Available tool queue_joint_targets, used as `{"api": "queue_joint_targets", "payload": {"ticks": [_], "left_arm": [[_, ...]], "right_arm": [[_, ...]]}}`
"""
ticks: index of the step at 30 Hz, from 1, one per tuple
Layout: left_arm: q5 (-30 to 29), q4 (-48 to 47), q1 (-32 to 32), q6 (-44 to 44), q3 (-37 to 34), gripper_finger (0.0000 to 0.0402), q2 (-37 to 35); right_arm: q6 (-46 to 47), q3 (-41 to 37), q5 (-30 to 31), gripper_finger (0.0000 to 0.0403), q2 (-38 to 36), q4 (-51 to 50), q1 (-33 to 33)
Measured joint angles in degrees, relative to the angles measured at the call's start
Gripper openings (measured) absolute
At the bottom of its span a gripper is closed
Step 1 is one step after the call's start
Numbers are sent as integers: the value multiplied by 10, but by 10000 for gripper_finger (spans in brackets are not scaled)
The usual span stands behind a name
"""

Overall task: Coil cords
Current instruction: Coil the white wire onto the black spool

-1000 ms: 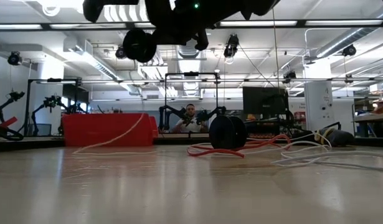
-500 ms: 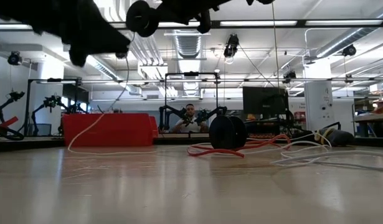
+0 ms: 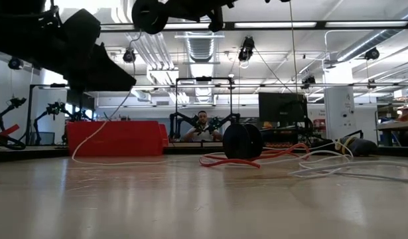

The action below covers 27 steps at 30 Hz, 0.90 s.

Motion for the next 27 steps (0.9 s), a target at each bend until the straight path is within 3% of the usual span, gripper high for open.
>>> {"api": "queue_joint_targets", "payload": {"ticks": [8,17,24,27], "left_arm": [[30,9,1,-5,0,140,28],[49,20,9,-33,23,11,96],[91,-31,47,-33,101,2,148],[116,-58,59,-33,137,1,171]], "right_arm": [[-1,0,0,0,0,1,0],[5,0,0,0,0,5,0],[60,1,2,0,11,30,-1],[60,0,46,0,22,21,-1]]}}
